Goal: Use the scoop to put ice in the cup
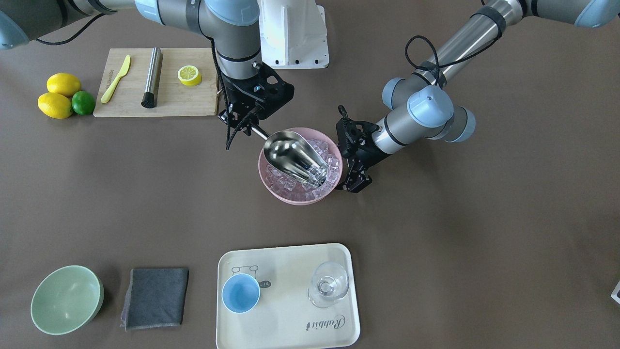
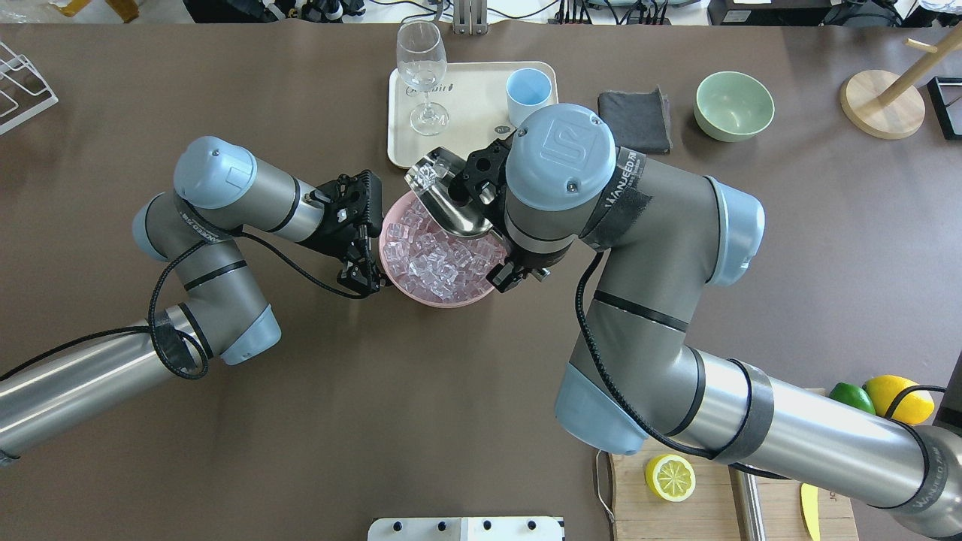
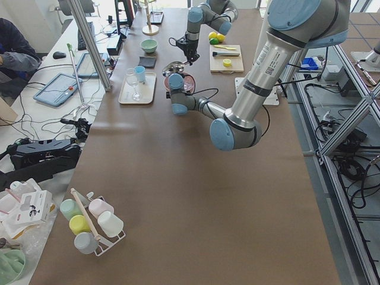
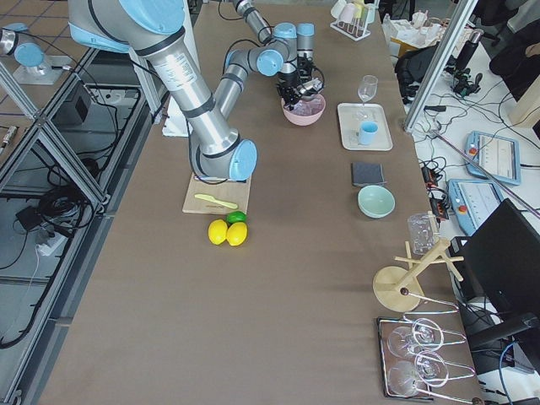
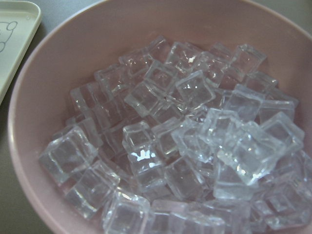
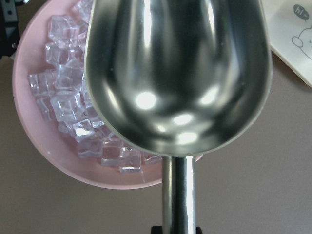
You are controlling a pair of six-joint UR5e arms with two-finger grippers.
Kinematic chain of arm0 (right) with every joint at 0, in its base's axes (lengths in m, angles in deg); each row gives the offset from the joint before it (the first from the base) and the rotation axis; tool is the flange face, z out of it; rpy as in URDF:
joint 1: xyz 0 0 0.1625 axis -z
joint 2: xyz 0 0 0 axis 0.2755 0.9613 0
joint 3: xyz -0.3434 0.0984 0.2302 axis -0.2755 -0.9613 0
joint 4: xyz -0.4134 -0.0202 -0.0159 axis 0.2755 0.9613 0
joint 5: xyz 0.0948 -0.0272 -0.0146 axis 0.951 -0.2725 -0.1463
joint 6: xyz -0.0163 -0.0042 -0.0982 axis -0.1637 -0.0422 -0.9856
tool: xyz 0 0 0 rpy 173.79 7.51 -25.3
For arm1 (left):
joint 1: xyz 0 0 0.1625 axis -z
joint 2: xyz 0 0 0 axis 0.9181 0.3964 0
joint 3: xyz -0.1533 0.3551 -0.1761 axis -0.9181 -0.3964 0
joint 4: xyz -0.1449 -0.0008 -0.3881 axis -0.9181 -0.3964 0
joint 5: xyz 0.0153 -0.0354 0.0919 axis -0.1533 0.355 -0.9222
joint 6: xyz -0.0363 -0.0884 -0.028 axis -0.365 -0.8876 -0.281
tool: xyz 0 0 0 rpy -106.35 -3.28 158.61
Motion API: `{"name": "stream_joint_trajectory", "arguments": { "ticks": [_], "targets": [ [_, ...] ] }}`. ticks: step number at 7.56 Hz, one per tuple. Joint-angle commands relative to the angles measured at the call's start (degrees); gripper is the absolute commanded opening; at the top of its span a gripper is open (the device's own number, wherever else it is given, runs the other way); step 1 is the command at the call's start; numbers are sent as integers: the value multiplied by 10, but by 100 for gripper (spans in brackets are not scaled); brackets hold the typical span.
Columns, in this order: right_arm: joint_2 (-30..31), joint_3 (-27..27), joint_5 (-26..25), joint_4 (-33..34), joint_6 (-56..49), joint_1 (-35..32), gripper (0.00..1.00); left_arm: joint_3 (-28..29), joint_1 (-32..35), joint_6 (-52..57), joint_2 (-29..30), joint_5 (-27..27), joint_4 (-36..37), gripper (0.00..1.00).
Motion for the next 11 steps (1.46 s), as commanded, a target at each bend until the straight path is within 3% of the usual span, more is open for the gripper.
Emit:
{"name": "stream_joint_trajectory", "arguments": {
  "ticks": [1,4,7,9,11],
  "targets": [
    [19,13,-8,-84,77,-3,0,0,-2,1,0,0,0,98],
    [42,6,15,-93,59,-88,0,0,-2,16,0,1,9,98],
    [50,-63,137,-85,-5,-189,0,-5,13,17,-5,22,12,98],
    [8,-129,198,14,-6,-228,0,-29,37,17,-23,51,40,98],
    [-61,-215,213,82,-40,-241,0,-112,75,17,-70,91,138,98]
  ]
}}
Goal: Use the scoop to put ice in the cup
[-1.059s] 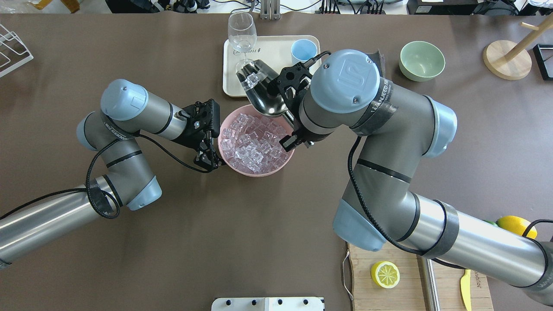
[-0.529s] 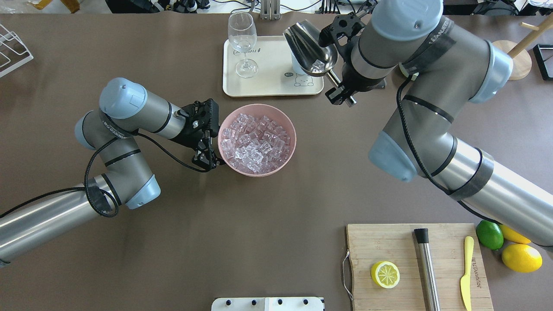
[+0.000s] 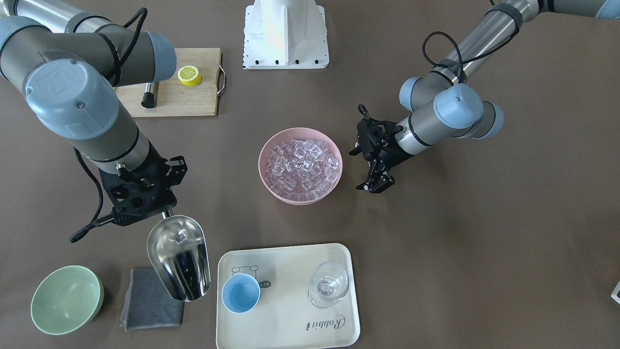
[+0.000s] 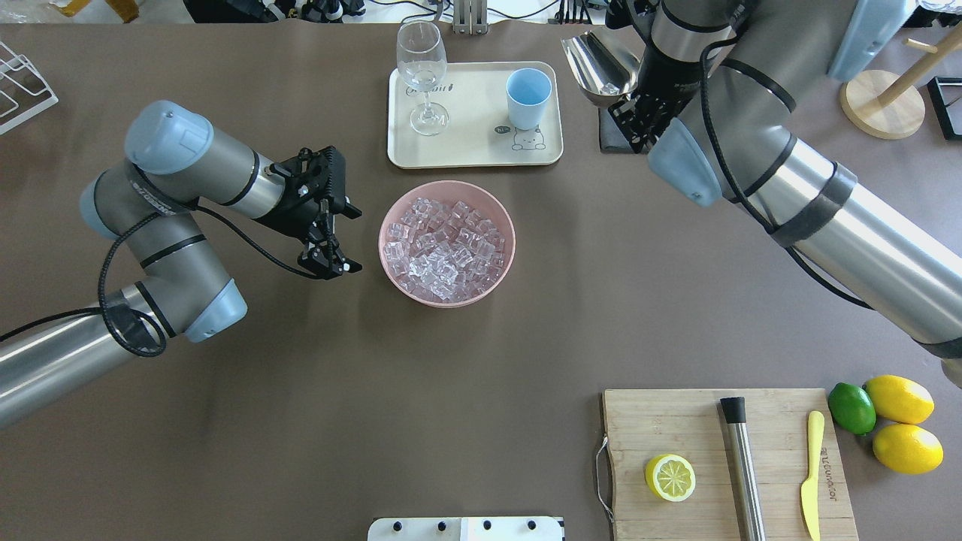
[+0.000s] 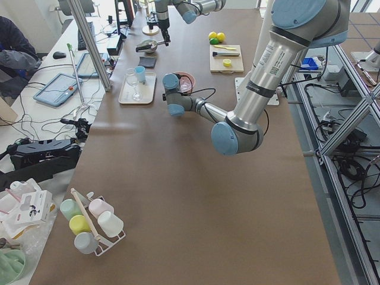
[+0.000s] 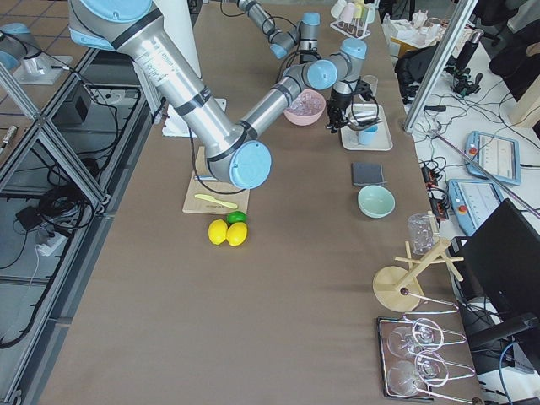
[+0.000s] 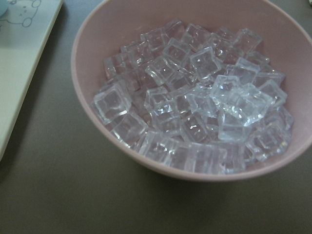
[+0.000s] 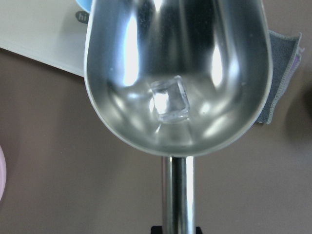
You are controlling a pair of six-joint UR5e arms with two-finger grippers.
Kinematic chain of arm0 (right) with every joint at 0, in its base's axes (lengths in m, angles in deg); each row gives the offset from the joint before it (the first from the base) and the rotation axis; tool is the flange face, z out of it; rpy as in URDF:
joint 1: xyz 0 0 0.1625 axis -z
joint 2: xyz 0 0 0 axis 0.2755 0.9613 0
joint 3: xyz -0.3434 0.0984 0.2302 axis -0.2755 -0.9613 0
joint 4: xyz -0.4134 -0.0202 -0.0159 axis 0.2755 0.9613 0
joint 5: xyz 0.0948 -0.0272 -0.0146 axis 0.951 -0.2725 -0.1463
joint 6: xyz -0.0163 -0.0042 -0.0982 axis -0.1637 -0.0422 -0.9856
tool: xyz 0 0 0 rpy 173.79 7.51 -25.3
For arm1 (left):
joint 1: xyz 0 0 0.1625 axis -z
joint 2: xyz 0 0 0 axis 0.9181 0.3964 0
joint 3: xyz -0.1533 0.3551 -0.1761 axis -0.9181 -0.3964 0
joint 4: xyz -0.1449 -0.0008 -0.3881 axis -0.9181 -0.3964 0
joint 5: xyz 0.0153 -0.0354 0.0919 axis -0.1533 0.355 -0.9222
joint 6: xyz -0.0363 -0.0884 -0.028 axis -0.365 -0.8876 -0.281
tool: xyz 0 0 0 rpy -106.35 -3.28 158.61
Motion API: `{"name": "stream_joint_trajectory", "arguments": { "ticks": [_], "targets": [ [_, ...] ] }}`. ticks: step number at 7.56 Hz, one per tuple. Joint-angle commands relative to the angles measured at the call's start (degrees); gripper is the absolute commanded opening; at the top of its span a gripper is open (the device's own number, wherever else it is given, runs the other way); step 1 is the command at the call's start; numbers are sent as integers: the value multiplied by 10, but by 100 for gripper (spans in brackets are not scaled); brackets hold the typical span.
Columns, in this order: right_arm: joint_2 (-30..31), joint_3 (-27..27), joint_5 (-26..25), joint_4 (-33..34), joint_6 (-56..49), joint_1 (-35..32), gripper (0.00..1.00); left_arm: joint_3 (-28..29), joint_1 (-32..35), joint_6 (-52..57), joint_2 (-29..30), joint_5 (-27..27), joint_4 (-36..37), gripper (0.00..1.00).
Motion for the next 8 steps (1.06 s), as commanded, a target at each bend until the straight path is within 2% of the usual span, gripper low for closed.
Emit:
{"name": "stream_joint_trajectory", "arguments": {
  "ticks": [1,3,5,8],
  "targets": [
    [-87,-107,22,78,-33,-14,0,-106,58,0,-66,51,134,98],
    [-118,-124,24,112,-32,-13,0,-163,126,0,-104,88,255,98],
    [-142,-145,32,142,-32,-9,0,-188,182,-1,-126,87,365,98],
    [-161,-151,77,186,-32,0,0,-190,289,-2,-156,86,527,98]
  ]
}}
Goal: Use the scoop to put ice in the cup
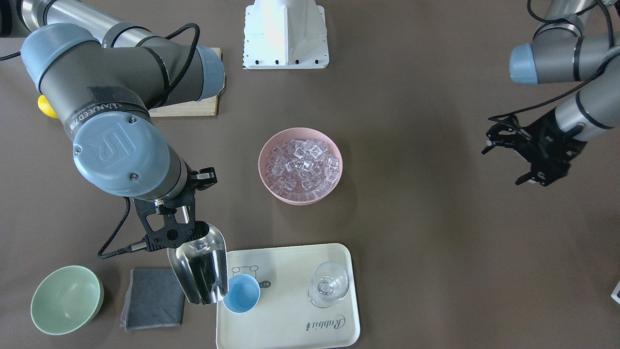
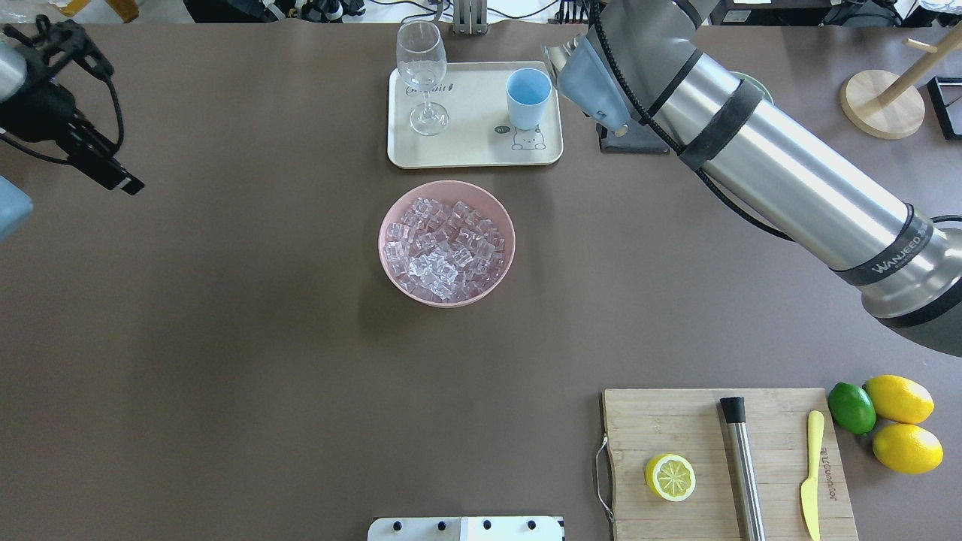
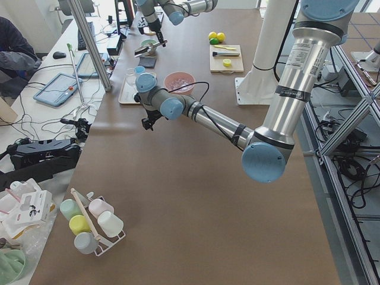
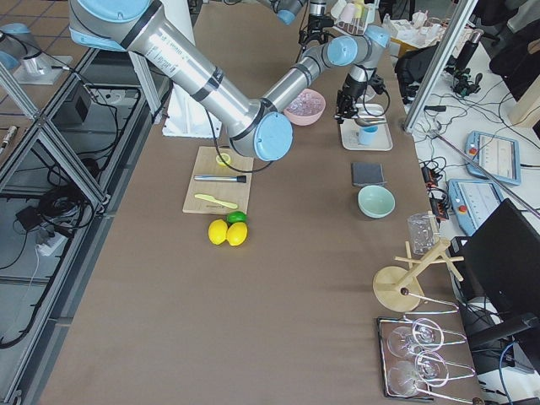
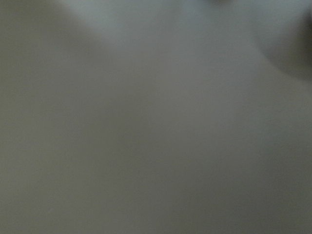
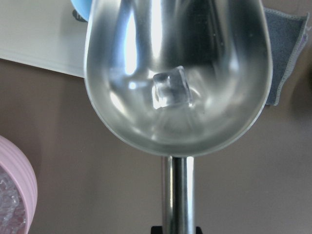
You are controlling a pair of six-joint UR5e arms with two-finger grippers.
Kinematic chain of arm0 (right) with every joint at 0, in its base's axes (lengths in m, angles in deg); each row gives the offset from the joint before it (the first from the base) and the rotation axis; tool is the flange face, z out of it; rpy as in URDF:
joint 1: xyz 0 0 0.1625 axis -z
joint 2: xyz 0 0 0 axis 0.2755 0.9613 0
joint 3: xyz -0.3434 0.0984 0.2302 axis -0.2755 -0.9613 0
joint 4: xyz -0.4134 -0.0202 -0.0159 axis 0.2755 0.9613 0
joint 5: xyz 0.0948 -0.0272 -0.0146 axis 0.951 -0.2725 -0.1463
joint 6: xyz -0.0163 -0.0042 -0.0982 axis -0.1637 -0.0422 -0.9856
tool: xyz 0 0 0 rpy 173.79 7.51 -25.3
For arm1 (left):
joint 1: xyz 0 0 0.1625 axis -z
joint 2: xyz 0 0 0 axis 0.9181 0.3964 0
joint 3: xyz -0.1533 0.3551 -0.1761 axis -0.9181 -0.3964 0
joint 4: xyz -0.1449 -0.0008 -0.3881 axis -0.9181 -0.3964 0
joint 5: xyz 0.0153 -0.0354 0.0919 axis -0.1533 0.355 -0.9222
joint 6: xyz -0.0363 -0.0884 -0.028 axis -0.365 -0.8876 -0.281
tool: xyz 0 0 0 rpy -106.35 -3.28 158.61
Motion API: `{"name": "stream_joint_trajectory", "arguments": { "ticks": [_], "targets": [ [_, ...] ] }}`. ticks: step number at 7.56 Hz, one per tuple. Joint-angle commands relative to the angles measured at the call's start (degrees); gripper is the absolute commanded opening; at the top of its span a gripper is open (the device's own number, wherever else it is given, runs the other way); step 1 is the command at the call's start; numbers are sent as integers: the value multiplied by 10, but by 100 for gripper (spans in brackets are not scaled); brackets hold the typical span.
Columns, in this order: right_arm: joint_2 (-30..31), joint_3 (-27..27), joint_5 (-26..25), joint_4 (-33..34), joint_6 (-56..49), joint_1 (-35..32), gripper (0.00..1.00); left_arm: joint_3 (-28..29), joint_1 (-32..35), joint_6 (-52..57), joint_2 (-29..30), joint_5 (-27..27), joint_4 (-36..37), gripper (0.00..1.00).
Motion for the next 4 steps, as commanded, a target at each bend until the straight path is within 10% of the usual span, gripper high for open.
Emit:
{"name": "stream_joint_trajectory", "arguments": {
  "ticks": [1,4],
  "targets": [
    [-18,-4,30,40,1,9,0,1,88,0,-33,-9,136,98],
    [-24,-4,60,118,-38,9,0,1,167,-2,-69,-61,185,98]
  ]
}}
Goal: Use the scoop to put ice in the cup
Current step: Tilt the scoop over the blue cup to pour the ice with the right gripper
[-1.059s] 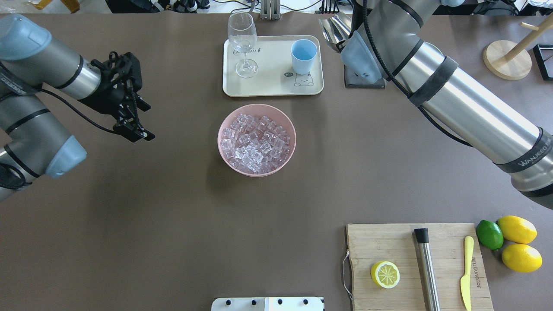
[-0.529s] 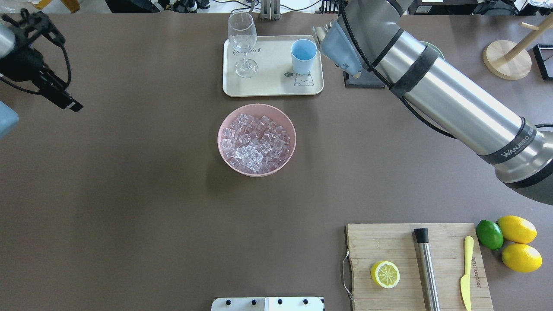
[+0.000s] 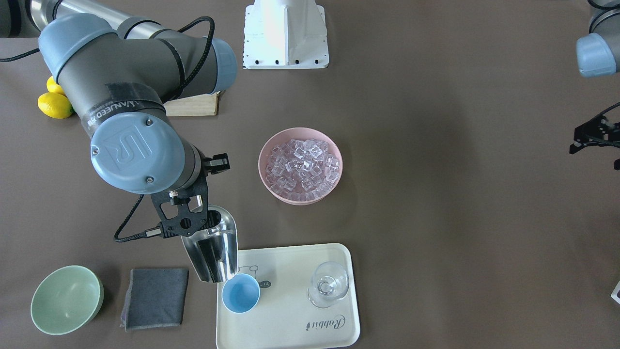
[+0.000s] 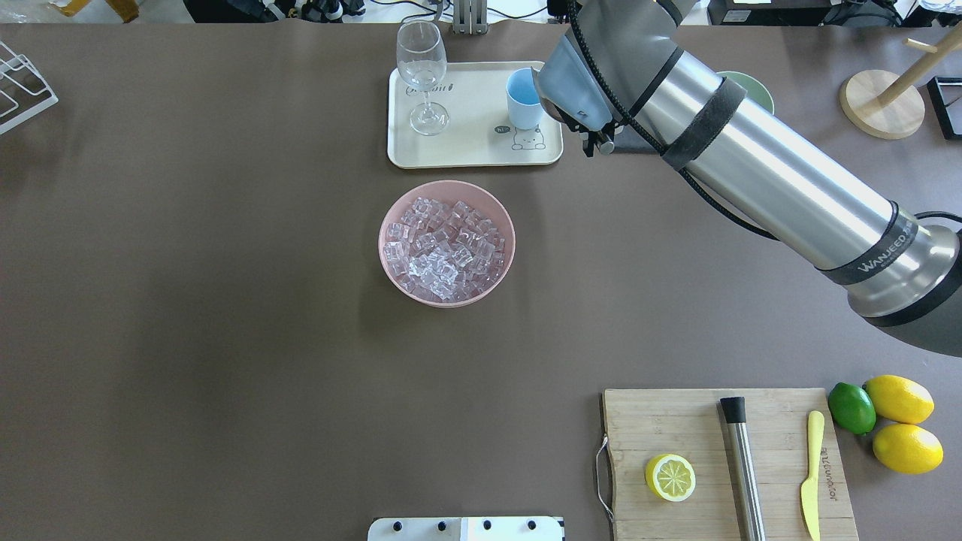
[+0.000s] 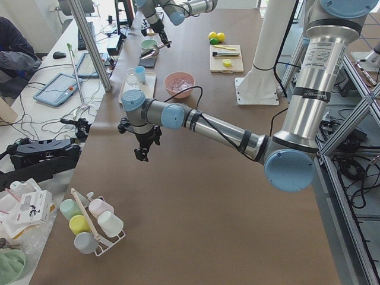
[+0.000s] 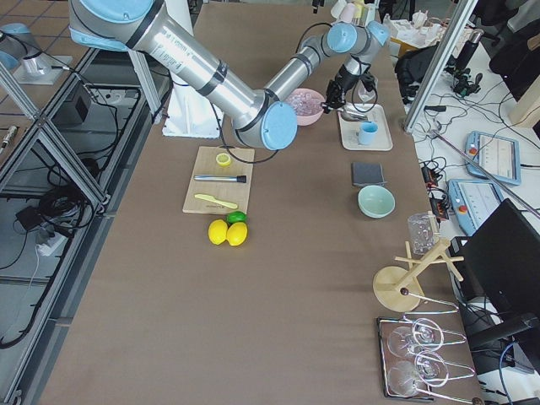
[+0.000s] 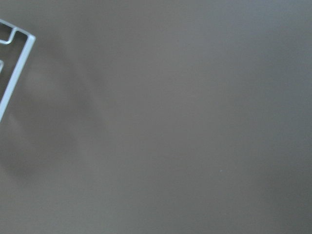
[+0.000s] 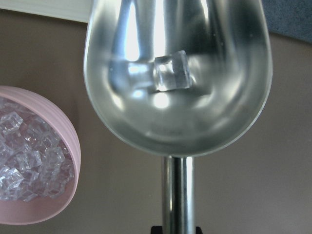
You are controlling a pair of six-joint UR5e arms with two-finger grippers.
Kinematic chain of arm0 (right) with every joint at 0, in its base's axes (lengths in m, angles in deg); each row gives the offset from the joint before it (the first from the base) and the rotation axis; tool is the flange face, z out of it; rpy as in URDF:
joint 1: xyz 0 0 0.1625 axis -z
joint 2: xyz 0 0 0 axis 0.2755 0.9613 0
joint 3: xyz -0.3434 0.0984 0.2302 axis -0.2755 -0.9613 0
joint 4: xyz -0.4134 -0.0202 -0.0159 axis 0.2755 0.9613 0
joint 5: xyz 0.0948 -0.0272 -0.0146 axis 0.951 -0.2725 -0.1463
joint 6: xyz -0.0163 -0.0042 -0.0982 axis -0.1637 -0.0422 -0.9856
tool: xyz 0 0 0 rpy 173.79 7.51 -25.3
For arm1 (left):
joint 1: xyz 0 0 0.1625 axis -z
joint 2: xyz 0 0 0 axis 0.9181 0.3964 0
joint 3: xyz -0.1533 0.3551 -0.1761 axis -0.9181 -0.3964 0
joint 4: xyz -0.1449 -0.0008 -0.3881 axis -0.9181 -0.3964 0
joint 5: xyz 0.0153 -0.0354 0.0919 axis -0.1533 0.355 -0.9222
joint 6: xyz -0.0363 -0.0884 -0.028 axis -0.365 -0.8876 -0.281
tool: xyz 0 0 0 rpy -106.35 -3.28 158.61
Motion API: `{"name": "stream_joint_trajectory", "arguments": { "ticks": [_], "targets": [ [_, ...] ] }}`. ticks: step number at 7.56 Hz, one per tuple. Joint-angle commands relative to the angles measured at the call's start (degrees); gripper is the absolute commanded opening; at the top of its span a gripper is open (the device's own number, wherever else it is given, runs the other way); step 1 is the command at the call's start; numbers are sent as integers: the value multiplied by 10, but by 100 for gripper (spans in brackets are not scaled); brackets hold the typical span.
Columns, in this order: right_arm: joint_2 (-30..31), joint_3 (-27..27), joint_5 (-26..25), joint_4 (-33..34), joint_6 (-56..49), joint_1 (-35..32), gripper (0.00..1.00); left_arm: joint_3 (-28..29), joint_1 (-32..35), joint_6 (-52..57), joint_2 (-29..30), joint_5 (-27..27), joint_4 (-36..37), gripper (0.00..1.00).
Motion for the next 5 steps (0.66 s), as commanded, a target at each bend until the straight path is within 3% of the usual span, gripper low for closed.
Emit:
{"name": "stream_joint_trajectory", "arguments": {
  "ticks": [1,3,5],
  "targets": [
    [-16,-7,18,53,-28,1,0,0,58,1,-43,-23,19,98],
    [-49,-35,11,91,-68,-1,0,1,63,-3,-50,-43,18,98],
    [-69,-80,7,96,-91,-3,0,4,63,-2,-78,-27,-11,98]
  ]
}}
